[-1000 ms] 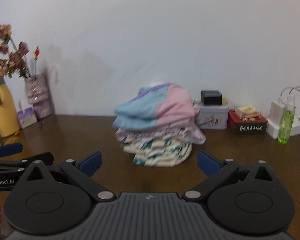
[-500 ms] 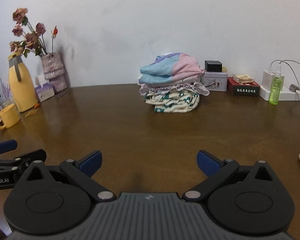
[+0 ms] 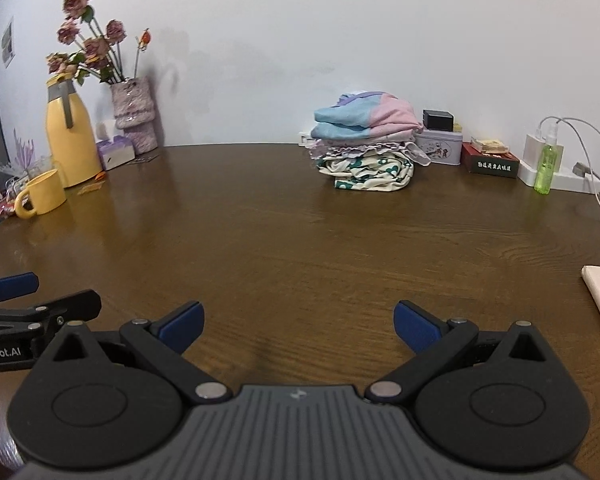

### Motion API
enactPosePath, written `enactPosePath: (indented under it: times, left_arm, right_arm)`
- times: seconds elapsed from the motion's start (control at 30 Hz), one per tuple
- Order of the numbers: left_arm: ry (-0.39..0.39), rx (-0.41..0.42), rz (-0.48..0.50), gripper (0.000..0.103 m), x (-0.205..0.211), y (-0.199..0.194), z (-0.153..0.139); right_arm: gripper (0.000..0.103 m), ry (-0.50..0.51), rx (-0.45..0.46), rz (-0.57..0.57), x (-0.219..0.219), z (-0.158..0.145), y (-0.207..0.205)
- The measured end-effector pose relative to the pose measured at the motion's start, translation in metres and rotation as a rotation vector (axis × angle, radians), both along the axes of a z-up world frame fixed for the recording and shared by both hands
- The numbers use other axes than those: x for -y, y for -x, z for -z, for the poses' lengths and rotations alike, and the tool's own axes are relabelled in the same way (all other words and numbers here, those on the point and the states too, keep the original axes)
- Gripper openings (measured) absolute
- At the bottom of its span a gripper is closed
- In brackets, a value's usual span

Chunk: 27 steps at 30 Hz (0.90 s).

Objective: Fold clothes

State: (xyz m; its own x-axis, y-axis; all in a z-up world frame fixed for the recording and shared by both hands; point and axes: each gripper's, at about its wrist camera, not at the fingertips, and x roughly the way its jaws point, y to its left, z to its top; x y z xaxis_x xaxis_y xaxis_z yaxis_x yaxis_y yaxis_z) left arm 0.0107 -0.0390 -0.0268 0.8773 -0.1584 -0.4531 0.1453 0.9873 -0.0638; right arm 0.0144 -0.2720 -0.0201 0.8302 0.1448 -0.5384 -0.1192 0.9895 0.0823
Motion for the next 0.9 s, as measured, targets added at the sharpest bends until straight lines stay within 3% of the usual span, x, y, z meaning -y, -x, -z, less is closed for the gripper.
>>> enactPosePath:
  times: [0.9]
  left_arm:
    - [0.023, -0.014, -0.020, 0.103, -0.009, 0.018, 0.003]
  right_arm:
    - [0.103, 0.007, -0.005, -0.027, -0.005, 0.008, 0.009]
